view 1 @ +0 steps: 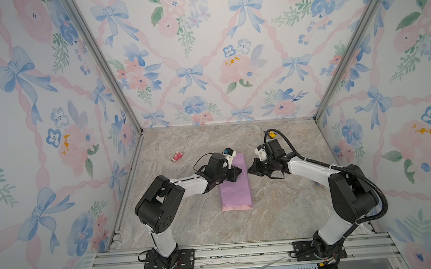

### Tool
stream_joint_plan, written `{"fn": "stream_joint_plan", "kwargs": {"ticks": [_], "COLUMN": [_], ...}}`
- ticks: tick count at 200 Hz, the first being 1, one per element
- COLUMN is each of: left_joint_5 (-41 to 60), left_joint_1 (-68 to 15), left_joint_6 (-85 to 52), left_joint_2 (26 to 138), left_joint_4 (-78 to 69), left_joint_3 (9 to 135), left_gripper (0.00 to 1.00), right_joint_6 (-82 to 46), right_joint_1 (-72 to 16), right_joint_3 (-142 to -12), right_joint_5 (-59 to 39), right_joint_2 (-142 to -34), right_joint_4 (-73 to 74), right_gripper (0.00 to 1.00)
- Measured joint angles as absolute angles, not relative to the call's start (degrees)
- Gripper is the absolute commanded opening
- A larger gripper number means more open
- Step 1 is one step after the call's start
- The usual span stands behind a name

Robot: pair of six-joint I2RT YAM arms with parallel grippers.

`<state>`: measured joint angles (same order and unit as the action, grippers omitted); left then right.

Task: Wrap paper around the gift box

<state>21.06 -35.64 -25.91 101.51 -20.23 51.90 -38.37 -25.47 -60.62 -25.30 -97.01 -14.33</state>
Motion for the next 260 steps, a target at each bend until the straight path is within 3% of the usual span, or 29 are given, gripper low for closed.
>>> {"fn": "stream_joint_plan", "kwargs": {"ticks": [179, 260], "left_joint_5": [21.1, 21.0], "left_joint_1": [-35.6, -35.6], "left_joint_6": [-25.9, -25.9], "left_joint_2": [101.5, 101.5], "left_joint_4": [-20.2, -20.2], "left_joint_3": [51.9, 51.9], "left_gripper": [0.04, 0.04], "right_joint_6": [-39.4, -38.3], "right_joint_1": [-27.3, -26.9], "right_joint_3": [-58.4, -59.7], "right_joint_5": [-24.6, -22.2], "right_joint_2": [-99.6, -90.2], "right_joint_4": [-12.9, -16.0], "right_gripper": [0.06, 0.05]}}
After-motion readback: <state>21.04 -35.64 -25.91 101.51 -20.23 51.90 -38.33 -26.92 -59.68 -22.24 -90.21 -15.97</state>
